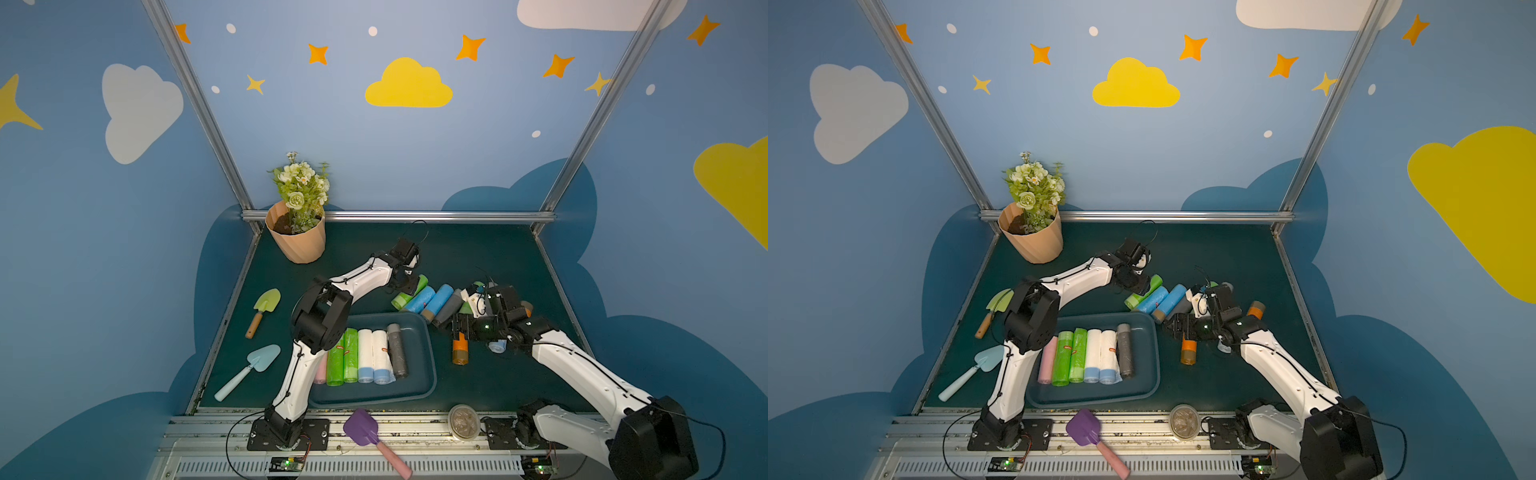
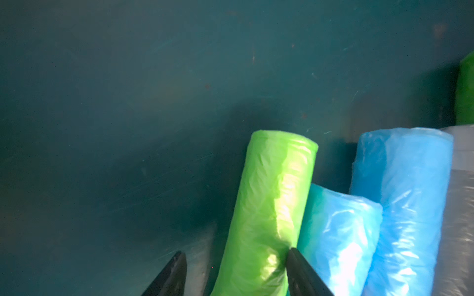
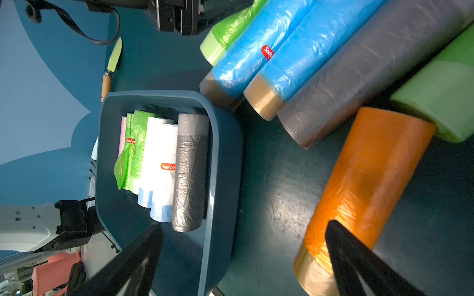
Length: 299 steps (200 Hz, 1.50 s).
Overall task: Put the roll of trash bags into the storage box
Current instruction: Pick up the roll of trash bags from the center of the board.
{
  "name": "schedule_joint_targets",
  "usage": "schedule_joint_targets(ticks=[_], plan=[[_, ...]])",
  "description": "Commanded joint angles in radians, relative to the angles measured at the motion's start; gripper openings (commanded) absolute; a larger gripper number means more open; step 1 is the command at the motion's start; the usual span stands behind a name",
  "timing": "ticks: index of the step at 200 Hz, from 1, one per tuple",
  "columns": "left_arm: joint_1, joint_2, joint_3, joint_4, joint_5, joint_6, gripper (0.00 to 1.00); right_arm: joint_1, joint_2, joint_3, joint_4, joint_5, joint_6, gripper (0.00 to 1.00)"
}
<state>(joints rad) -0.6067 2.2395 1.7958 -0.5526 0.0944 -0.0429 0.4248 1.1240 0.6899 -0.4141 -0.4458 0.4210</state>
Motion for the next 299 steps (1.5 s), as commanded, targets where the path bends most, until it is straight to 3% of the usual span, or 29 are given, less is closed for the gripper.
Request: schedule_joint_targets(ticks=[1, 39, 108, 178, 210, 299], plan=[[0.006, 0.034, 0.025, -0.038, -0.008, 0.009, 0.61, -0.010, 0.012, 0.023, 0.004, -0.024, -0.027, 0.97], [0.014, 0.079, 0.068, -0.046, -0.024, -0.005, 0.58, -0.015, 0.025, 0.032, 0.002, -0.034, -0.027, 0.97], [0.055, 0.058, 0.050, -0.029, -0.084, -0.062, 0.44, -0.018, 0.064, 0.055, -0.007, -0.066, -0.041, 0.97], [0.092, -0.124, -0.099, 0.030, -0.171, -0.136, 0.38, -0.014, 0.063, 0.069, -0.003, -0.089, -0.022, 0.97], [0.099, -0.201, -0.154, 0.011, -0.220, -0.175, 0.37, -0.011, 0.003, 0.039, -0.019, -0.072, -0.017, 0.97], [0.090, -0.543, -0.408, -0.023, -0.200, -0.337, 0.37, 0.028, -0.219, -0.053, -0.083, -0.051, 0.051, 0.97]])
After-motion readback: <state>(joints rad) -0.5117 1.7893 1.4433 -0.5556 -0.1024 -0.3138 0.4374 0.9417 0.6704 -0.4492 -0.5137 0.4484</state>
